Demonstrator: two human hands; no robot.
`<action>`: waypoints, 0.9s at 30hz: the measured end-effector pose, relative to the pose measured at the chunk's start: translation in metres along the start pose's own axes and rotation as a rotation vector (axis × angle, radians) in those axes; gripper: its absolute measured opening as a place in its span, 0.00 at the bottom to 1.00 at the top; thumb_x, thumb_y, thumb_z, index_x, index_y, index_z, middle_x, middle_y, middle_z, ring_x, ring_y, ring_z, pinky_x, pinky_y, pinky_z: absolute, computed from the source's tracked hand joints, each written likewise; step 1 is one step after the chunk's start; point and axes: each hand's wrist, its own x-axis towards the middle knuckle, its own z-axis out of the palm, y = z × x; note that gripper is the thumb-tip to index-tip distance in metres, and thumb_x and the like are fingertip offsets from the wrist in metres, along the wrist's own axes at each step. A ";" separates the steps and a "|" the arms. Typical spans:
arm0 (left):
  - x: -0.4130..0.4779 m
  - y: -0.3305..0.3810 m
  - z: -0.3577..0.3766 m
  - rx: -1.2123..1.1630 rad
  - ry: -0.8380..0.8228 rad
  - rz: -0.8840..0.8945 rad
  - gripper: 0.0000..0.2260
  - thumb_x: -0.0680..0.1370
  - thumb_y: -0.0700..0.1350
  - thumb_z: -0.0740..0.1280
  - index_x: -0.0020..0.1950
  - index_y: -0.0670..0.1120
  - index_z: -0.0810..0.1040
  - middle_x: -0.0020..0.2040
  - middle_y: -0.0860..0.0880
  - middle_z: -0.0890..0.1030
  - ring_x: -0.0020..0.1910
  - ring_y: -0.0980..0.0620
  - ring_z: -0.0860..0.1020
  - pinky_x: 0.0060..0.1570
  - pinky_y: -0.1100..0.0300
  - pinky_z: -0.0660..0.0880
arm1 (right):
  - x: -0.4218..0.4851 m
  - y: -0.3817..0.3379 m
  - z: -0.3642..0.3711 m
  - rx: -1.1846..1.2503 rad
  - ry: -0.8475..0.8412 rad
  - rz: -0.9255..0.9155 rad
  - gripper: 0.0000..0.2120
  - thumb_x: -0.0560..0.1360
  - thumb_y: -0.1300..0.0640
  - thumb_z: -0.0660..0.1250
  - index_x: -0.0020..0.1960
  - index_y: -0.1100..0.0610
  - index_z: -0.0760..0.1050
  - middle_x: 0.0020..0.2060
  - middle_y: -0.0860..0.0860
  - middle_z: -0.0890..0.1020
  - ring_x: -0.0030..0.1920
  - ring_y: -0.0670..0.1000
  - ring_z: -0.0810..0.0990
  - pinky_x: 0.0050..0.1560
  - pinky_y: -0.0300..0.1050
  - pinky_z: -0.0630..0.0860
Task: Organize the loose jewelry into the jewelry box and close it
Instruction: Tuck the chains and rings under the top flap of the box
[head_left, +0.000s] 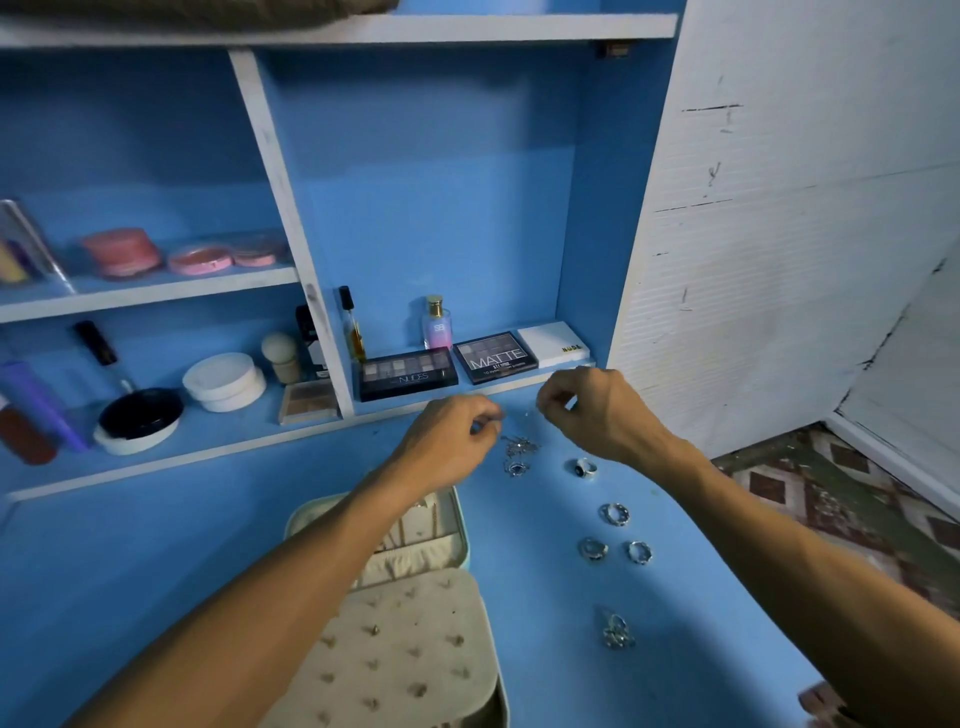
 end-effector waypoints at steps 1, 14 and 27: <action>0.001 0.003 -0.001 -0.088 0.009 -0.006 0.12 0.82 0.44 0.65 0.64 0.48 0.81 0.60 0.52 0.84 0.58 0.55 0.81 0.60 0.57 0.77 | 0.002 -0.006 -0.006 0.047 -0.003 0.019 0.05 0.76 0.59 0.68 0.44 0.54 0.83 0.38 0.44 0.84 0.36 0.44 0.79 0.44 0.39 0.76; -0.008 0.048 -0.028 -0.659 -0.076 -0.084 0.11 0.84 0.41 0.61 0.56 0.50 0.83 0.51 0.52 0.87 0.52 0.59 0.83 0.64 0.55 0.74 | 0.021 -0.070 -0.069 0.638 -0.036 0.103 0.05 0.80 0.61 0.64 0.47 0.59 0.78 0.41 0.56 0.84 0.38 0.50 0.81 0.37 0.37 0.77; -0.030 0.037 -0.050 -0.837 -0.130 -0.078 0.12 0.83 0.49 0.64 0.49 0.48 0.86 0.42 0.47 0.83 0.43 0.55 0.80 0.56 0.53 0.76 | 0.021 -0.101 -0.094 1.182 -0.061 0.238 0.04 0.82 0.60 0.60 0.52 0.59 0.73 0.44 0.58 0.86 0.48 0.58 0.87 0.54 0.52 0.82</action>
